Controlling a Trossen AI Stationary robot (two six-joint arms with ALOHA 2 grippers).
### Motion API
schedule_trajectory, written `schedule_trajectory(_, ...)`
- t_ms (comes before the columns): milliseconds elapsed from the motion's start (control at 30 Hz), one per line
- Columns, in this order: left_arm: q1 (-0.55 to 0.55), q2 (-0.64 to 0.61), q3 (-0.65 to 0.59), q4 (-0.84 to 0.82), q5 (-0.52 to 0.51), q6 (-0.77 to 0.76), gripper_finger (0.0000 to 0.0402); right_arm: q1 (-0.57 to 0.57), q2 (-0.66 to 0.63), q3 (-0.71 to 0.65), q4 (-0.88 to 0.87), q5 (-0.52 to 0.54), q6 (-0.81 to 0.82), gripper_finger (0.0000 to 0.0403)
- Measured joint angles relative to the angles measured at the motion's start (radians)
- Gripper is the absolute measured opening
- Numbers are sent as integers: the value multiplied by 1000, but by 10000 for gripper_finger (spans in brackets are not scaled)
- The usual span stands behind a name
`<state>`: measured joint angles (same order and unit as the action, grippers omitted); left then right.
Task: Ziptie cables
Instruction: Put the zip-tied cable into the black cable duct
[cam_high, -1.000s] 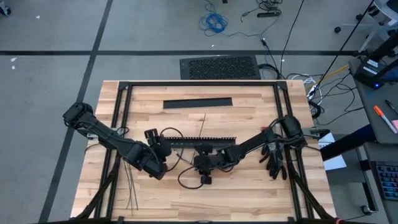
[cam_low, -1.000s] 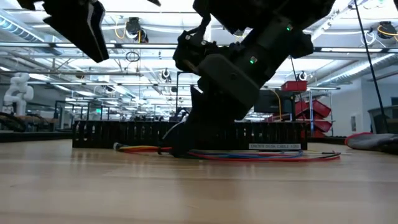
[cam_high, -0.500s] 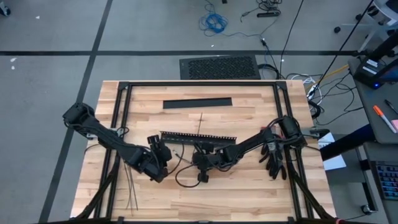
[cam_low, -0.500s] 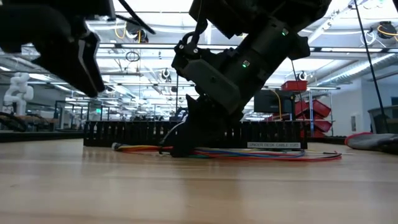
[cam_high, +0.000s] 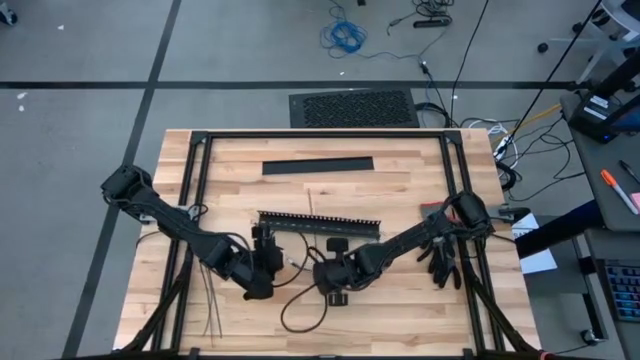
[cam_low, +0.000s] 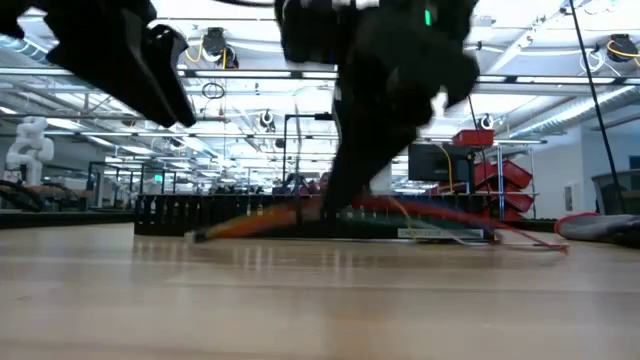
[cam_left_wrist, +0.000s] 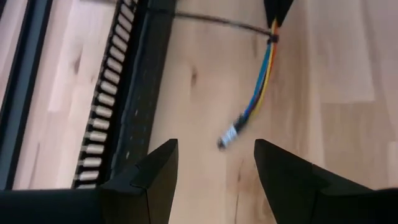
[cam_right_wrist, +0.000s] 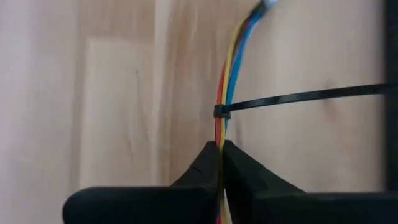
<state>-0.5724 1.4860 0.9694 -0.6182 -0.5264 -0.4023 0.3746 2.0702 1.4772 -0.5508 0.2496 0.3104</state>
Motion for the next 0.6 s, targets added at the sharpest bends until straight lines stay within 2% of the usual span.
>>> schedule_trajectory(300,-9,0,-8,111,14,113,209,22,-4,167,-165,159,-71,0)
schedule_trajectory(600,-13,0,-9,106,26,131,209,26,-4,247,-246,198,-95,0)
